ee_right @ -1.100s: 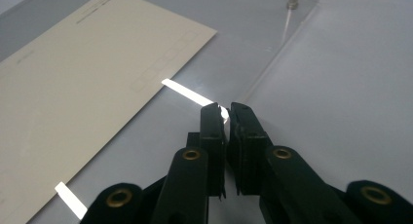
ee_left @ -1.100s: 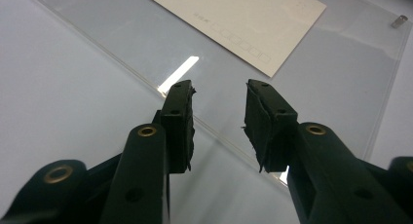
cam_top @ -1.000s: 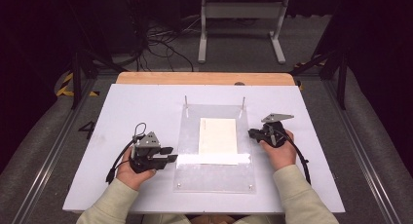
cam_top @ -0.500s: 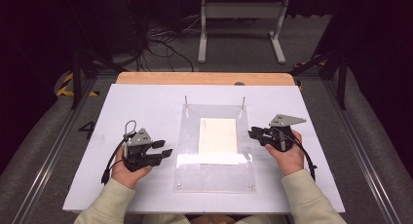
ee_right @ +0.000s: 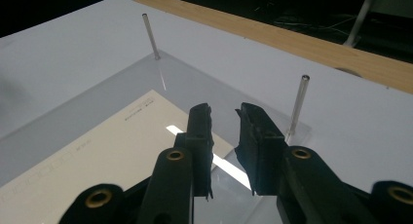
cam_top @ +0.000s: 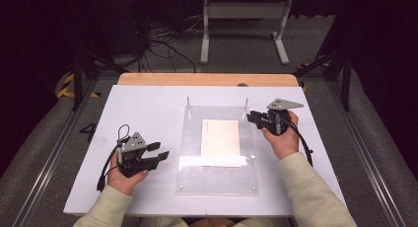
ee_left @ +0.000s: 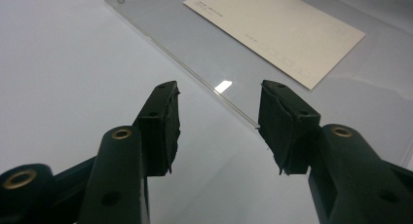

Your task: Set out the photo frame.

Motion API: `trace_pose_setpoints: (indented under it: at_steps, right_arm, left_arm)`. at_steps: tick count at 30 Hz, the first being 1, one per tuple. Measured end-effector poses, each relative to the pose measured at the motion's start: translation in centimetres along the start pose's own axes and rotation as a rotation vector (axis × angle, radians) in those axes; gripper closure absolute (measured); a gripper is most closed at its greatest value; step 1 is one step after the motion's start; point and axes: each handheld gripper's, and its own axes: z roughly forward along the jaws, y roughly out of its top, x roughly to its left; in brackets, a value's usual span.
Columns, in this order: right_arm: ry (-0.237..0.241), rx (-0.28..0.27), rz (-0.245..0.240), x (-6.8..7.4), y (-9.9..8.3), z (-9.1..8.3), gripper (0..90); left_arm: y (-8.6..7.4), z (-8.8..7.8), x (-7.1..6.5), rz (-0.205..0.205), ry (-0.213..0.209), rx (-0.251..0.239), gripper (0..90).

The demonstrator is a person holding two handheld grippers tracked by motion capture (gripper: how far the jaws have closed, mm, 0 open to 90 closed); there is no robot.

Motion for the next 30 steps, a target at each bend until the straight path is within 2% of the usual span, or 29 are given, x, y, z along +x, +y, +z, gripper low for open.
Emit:
trace_pose_setpoints:
  at_steps: [1,4,7,10,12,14,16,21,22,25,28,30]
  right_arm:
    - [-0.03,-0.003,-0.012,-0.1,0.8,0.5,73.0]
    - [-0.048,0.004,0.003,-0.4,1.3,1.1,67.6]
    - [-0.093,0.011,-0.003,-1.0,1.9,2.0,72.9]
    - [-0.138,0.018,0.005,-1.6,2.1,3.1,73.1]
    - [-0.172,0.042,0.007,-2.0,2.1,3.9,75.5]
    - [-0.191,0.053,0.016,-2.3,2.1,4.6,75.5]
    - [-0.203,0.058,0.035,-2.5,1.9,5.2,76.6]
    - [-0.232,0.062,0.044,-2.8,1.7,6.2,76.9]
    - [-0.246,0.058,0.051,-2.8,1.7,6.3,82.5]
    - [-0.253,0.058,0.068,-3.0,1.8,6.3,85.7]
    - [-0.279,0.053,0.074,-3.1,1.7,6.4,78.8]
    - [-0.29,0.062,0.056,-2.9,1.6,6.6,78.9]
  left_arm:
    - [-0.1,-0.2,0.0,-0.002,0.001,-0.001,49.9]
    - [-0.3,-0.2,-0.1,-0.006,0.004,-0.004,49.6]
    - [-0.4,-0.3,0.0,-0.002,0.005,-0.003,49.6]
    - [-0.3,-0.2,0.0,-0.001,0.003,-0.002,49.5]
    - [-0.3,-0.2,0.0,0.01,0.0,0.002,49.5]
    - [-0.3,-0.1,-0.1,0.004,-0.004,0.001,49.4]
    - [-0.3,-0.1,-0.1,0.004,-0.006,0.001,49.3]
    - [-0.3,0.0,-0.1,0.009,-0.008,0.002,49.2]
    - [-0.3,0.1,-0.1,0.004,-0.009,0.001,49.2]
    - [-0.3,0.1,-0.1,0.015,-0.011,0.004,49.0]
    - [-0.2,0.1,-0.2,0.014,-0.013,0.004,49.1]
    - [-0.2,0.2,-0.2,0.01,-0.016,0.003,49.0]
